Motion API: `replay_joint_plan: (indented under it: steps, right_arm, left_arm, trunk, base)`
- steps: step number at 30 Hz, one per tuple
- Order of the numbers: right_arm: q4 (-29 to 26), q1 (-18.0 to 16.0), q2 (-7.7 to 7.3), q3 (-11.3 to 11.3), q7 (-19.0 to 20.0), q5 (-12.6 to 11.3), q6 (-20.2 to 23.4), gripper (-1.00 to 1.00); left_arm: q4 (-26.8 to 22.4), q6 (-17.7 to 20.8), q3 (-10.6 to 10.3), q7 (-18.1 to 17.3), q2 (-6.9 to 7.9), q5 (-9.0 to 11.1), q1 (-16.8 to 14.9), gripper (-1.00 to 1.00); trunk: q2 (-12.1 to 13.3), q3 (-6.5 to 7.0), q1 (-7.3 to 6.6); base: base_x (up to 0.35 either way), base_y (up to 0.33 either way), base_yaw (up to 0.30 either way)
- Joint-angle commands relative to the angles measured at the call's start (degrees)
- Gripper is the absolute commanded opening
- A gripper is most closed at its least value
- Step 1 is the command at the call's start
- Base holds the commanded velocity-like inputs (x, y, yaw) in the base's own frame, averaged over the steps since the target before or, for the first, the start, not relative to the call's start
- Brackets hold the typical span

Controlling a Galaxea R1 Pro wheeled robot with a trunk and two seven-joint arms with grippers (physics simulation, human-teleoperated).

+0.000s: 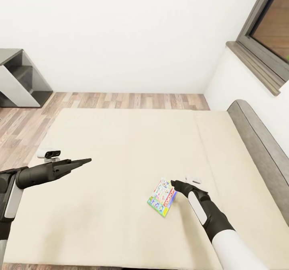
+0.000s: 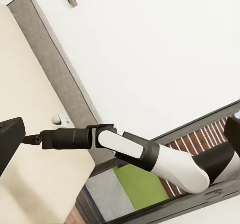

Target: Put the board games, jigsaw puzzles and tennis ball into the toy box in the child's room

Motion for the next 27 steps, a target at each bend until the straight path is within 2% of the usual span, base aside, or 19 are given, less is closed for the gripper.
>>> replay_joint_plan:
  steps: [1, 10, 18, 27]
  right_arm:
    - [-0.1, 0.0, 0.06, 0.2, -0.6, -0.6, 0.2, 1.0]
    - [-0.2, -0.8, 1.69, 0.2, -0.6, -0.5, -0.9, 1.0]
    - [-0.4, -1.4, 1.42, 0.6, -0.5, -0.4, -1.7, 1.0]
    - [-0.5, -1.7, 1.95, 1.2, -0.4, -0.4, -1.7, 1.0]
  left_arm:
    - [0.0, 0.6, 0.0, -0.2, 0.01, 0.0, 0.0, 1.0]
    - [0.0, 0.5, 0.0, -0.2, -0.07, 0.0, 0.0, 1.0]
    - [0.0, 0.5, 0.1, -0.2, -0.01, -0.2, 0.0, 1.0]
    - [0.1, 0.5, 0.1, -0.2, -0.01, -0.3, 0.0, 1.0]
  trunk:
    - [-0.1, -0.17, 0.02]
    - [-0.1, -1.02, 0.02]
    - [-0.1, -1.78, 0.02]
    - [-0.1, -2.63, 0.02]
  base:
    - [0.0, 0.0, 0.0]
    - [0.0, 0.0, 0.0]
    - [0.0, 0.0, 0.0]
    - [0.0, 0.0, 0.0]
